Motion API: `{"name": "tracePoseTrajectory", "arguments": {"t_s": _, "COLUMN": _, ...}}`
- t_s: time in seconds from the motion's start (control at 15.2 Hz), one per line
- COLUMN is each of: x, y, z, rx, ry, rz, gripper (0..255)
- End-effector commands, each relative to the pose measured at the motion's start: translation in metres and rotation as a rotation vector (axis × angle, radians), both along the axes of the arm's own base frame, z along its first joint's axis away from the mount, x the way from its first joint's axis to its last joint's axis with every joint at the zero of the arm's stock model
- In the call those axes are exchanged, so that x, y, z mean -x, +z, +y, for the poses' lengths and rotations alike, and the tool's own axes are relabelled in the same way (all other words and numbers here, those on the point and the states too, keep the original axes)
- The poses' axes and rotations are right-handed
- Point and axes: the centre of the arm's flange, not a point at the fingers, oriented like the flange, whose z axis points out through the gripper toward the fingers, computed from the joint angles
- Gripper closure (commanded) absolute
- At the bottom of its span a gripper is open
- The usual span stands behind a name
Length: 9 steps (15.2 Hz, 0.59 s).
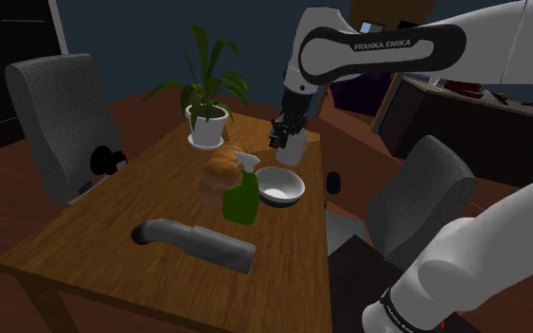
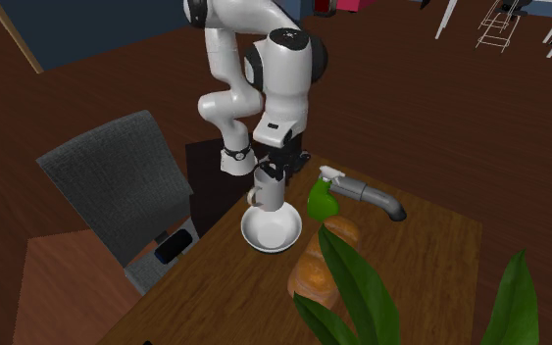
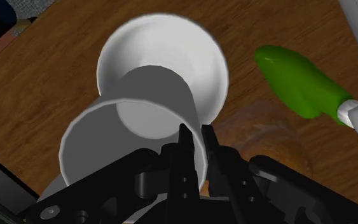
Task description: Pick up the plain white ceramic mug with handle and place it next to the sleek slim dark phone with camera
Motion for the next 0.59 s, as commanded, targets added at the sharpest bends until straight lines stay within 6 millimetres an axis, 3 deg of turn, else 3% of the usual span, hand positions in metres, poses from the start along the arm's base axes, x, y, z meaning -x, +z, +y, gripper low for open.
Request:
{"name": "tracePoseTrajectory", "arguments": {"t_s": 0.0, "x": -0.023, "y": 0.0, "z": -0.014, "rx": 0.001, "ry": 0.0, "rz": 0.0, "gripper": 255}}
{"name": "tracePoseTrajectory", "arguments": {"t_s": 0.53, "x": -0.113, "y": 0.0, "z": -0.069, "rx": 0.001, "ry": 0.0, "rz": 0.0, "gripper": 255}}
